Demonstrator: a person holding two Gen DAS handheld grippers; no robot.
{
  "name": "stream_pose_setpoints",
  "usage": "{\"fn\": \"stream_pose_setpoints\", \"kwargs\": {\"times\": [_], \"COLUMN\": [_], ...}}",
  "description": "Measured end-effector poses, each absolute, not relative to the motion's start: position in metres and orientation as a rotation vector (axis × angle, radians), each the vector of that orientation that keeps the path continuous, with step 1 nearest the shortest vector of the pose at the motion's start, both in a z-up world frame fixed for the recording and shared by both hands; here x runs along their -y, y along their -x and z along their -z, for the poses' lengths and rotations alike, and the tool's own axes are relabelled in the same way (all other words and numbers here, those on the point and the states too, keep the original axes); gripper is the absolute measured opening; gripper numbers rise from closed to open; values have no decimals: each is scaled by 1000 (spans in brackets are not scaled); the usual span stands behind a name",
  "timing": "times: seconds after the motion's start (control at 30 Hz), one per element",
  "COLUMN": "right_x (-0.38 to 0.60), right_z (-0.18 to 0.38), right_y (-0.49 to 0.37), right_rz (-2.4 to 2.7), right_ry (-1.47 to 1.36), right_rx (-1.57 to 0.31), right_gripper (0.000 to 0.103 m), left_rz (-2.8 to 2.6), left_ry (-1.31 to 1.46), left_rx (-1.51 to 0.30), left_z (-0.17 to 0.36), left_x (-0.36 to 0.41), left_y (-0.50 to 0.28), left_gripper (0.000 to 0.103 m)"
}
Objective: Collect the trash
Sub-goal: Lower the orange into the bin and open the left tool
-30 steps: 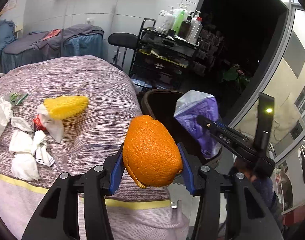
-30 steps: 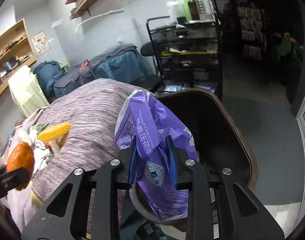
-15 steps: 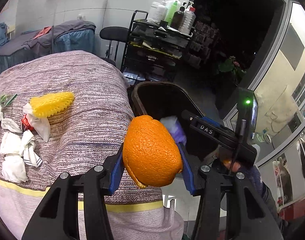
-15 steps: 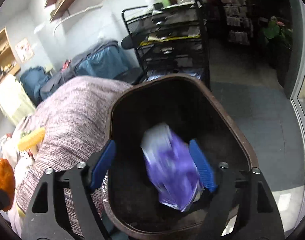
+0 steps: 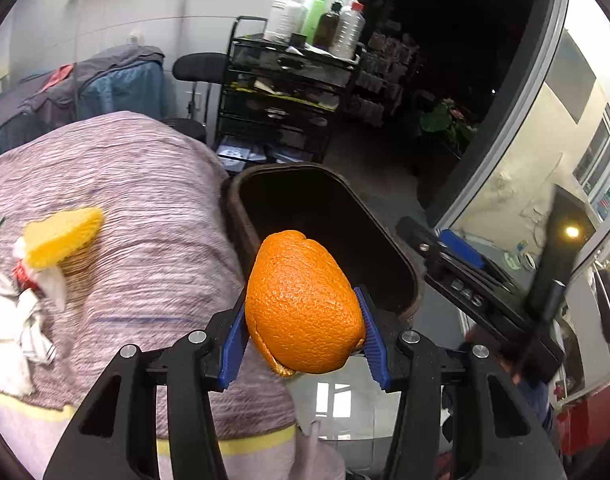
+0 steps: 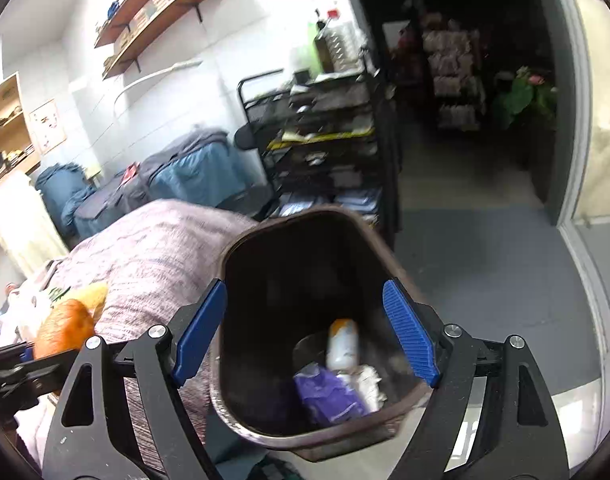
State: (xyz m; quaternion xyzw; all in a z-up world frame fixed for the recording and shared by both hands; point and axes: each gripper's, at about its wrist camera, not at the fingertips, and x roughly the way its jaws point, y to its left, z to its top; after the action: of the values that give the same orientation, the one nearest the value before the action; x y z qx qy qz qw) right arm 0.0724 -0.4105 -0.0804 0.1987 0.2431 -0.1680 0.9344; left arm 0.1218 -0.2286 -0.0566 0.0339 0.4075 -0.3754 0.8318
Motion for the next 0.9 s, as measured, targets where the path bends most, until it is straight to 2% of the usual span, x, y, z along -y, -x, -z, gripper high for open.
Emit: {"fn": "stream_pose_setpoints", "kwargs": {"times": [0.17, 0.27, 0.73, 0.8, 0.87, 0.9], "right_x": [423, 433, 452, 454, 457, 458], "right_z": [73, 70, 72, 71, 71, 71], "right_y": [-49, -39, -18, -17, -15, -15], "right_rz": [422, 458, 531, 537, 545, 548], "right_ry": [-417, -431, -459, -461, -464, -466], "right_rx": [-445, -429, -438, -435, -436, -435], "right_gripper": [81, 85, 86, 86, 86, 86], "left_rz": [826, 829, 815, 811, 808, 805], "left_ry": [-79, -101, -200, -217, -220, -217], "left_rx": [-914, -939, -1003, -1000, -981, -970], "left_z": [63, 69, 95, 97, 95, 94], "left_x": [252, 267, 310, 312, 311, 310], "left_y": [-133, -141, -156, -155, -154, -153], "left_gripper": [49, 49, 49, 54, 68, 79]}}
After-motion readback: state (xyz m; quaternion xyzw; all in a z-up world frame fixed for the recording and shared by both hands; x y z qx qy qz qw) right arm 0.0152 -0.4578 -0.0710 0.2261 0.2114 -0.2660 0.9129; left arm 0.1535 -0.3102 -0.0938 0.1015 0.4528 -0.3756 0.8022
